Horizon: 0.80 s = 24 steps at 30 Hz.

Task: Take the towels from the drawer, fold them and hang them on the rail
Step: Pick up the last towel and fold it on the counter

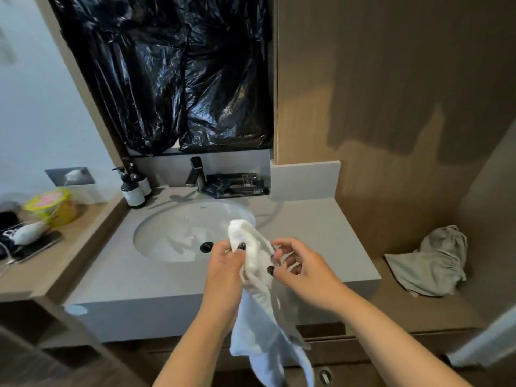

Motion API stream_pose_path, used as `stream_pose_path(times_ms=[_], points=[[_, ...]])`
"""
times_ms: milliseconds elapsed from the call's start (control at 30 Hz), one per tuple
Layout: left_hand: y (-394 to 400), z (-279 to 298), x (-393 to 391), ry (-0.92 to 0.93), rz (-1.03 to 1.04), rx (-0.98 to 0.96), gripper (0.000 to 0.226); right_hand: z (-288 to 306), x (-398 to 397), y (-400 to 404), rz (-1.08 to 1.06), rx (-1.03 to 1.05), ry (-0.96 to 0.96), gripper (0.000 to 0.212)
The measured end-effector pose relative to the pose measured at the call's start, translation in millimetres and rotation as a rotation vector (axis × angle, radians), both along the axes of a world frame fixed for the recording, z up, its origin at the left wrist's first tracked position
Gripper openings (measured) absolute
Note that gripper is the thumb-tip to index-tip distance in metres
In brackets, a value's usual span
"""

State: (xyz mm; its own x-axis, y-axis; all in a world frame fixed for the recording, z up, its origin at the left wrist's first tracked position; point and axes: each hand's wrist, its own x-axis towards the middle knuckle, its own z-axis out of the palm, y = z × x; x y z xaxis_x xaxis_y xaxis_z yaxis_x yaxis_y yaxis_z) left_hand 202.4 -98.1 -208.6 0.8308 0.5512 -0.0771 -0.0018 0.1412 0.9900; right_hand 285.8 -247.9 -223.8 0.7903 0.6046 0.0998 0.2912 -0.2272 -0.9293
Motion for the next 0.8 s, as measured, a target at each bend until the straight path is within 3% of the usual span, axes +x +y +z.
stream_pose_path(times_ms=[133,233,300,400,467,633,800], points=[[1.9,9.3,-5.4,0.004,0.043,0.093,0.026,-17.6,-26.1,22.2,-0.116,-0.033,0.007,0.048],[-1.0,22.3,-9.0,-0.041,0.045,0.087,0.024,-25.1,-40.8,41.0,-0.076,0.000,0.095,0.011],[-0.2,29.4,-11.6,-0.060,0.077,0.066,0.024,-26.9,-42.8,44.7,-0.099,0.085,0.216,0.021],[3.6,36.6,-14.7,-0.049,0.105,0.094,0.025,-23.8,-43.7,38.5,-0.076,0.178,0.338,0.008],[-0.3,42.3,-16.4,-0.064,0.061,0.102,0.024,-22.2,-45.2,32.2,-0.001,0.190,0.374,0.025],[-25.6,54.6,-10.3,-0.047,0.087,0.557,0.024,-12.2,-46.6,12.2,0.059,0.163,0.310,0.021],[-50.0,61.1,5.0,-0.105,0.018,0.651,0.017,-13.0,-36.4,-17.0,0.042,0.154,0.193,0.014]])
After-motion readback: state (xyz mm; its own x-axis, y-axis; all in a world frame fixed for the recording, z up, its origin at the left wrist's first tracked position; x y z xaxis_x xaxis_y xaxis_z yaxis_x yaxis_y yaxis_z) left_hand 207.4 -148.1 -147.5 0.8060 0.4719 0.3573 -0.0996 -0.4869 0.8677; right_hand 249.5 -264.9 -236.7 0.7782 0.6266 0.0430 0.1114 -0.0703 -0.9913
